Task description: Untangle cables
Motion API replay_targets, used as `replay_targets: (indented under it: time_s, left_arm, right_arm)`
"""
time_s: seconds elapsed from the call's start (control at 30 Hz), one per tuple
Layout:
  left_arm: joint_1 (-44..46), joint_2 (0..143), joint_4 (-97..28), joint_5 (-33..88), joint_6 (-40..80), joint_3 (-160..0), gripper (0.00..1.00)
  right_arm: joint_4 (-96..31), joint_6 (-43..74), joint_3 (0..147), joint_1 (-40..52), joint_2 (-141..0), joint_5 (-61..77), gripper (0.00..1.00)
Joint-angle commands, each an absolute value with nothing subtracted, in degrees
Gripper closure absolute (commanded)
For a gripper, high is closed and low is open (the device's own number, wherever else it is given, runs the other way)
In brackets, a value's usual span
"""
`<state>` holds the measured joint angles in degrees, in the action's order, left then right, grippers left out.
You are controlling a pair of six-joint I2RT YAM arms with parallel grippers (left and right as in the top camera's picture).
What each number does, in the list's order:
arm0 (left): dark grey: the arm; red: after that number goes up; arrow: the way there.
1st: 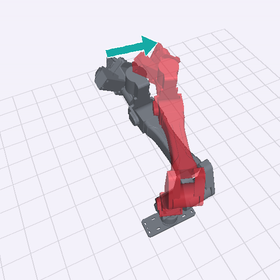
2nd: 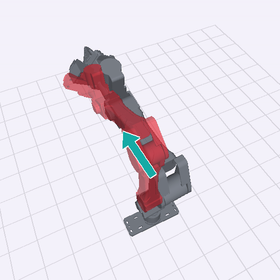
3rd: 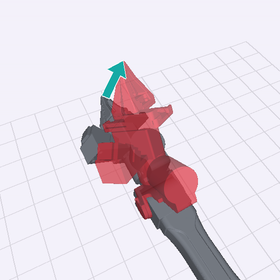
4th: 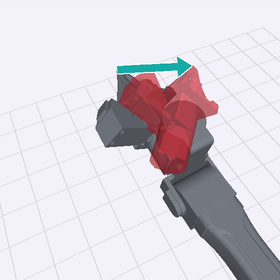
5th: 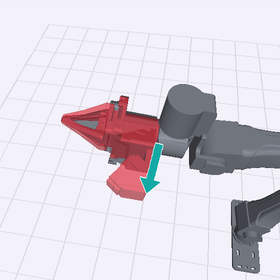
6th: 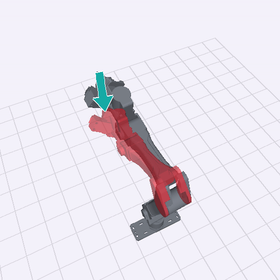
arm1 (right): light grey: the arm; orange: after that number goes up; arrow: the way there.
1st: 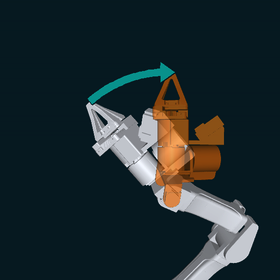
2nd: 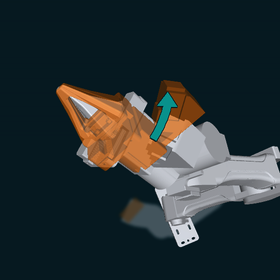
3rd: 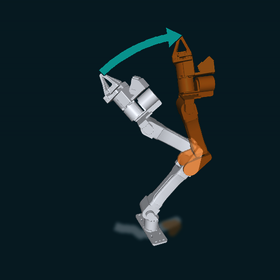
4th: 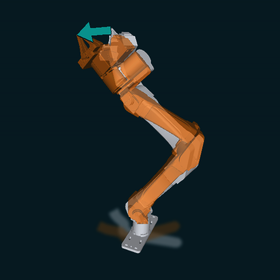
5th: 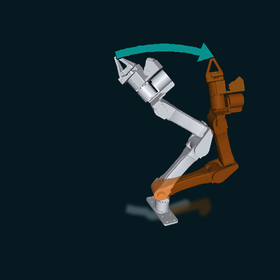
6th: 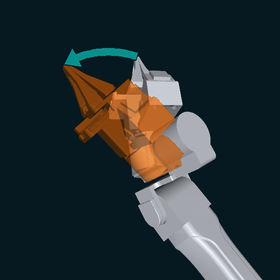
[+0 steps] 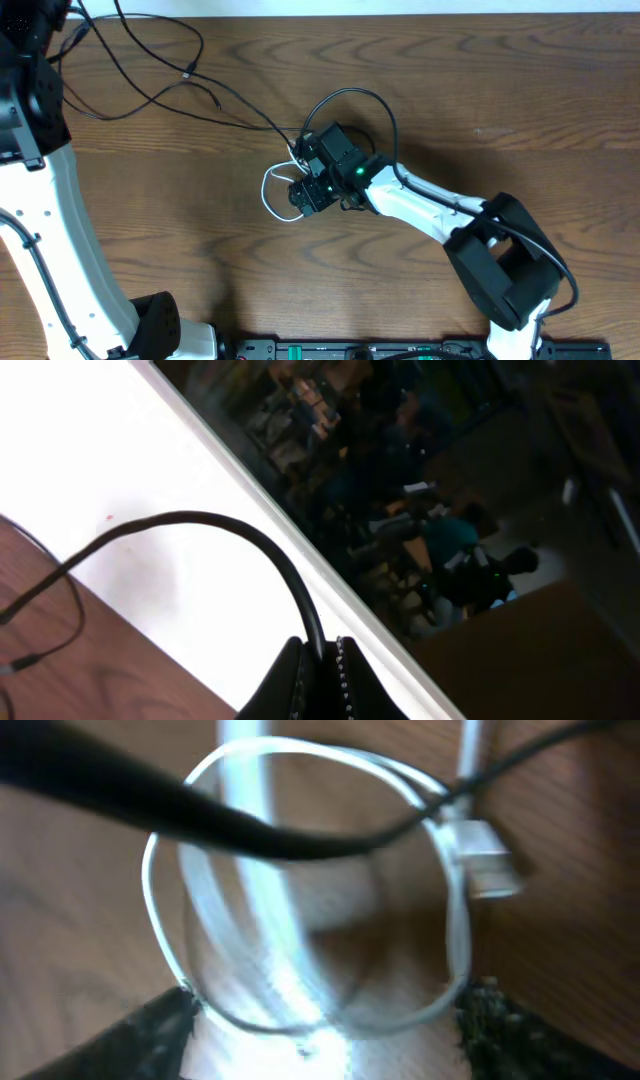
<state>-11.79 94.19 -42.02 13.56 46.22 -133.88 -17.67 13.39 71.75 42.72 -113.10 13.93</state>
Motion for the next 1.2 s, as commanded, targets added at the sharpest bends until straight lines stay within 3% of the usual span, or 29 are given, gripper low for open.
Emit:
replay_targets:
  time_s: [0.0, 0.07, 0.13, 0.23, 0.27, 0.43, 0.63, 0.97, 1.13, 1.17]
  left_arm:
    - [-12.16, 93.97, -42.00, 12.38, 43.27, -134.96, 0.93]
    - [-12.16, 93.97, -42.44, 12.38, 43.27, -134.96, 0.93]
    - [-12.21, 93.97, -42.63, 12.38, 43.24, -134.87, 0.93]
    - [-12.21, 93.97, -42.68, 12.38, 43.24, -134.87, 0.93]
    - [-12.21, 93.97, -42.70, 12.38, 43.07, -134.87, 0.93]
    - [-12.21, 93.97, -43.11, 12.16, 40.58, -134.87, 0.92]
    - [-12.32, 94.00, -50.15, -5.80, 40.07, -134.85, 0.92]
    - [-17.41, 94.00, -56.73, -12.23, 40.12, -134.74, 0.92]
    - [-17.50, 94.00, -57.39, -9.37, 40.10, -134.69, 0.92]
    - [-17.50, 94.00, -57.39, -8.12, 40.10, -134.69, 0.93]
  right_arm:
    - [-16.69, 14.35, 71.61, 42.96, -113.54, 11.51, 0.36]
    - [-16.67, 14.35, 71.61, 43.24, -113.54, 11.51, 0.43]
    - [-16.71, 14.41, 71.48, 43.77, -113.60, 11.51, 0.57]
    - [-16.45, 16.27, 71.44, 44.86, -113.60, 11.44, 0.95]
    - [-16.27, 16.95, 71.44, 45.08, -113.60, 11.18, 0.98]
    - [-17.39, 19.16, 71.46, 44.58, -112.79, 10.79, 0.99]
    - [-25.54, 21.80, 71.50, 39.70, -100.03, 4.84, 0.98]
    - [-41.32, 20.53, 71.50, 20.34, -73.17, -7.79, 0.99]
    - [-38.83, 16.99, 71.48, 15.64, -71.59, 7.25, 0.99]
    - [-38.46, 15.35, 71.48, 15.94, -72.36, 12.05, 0.92]
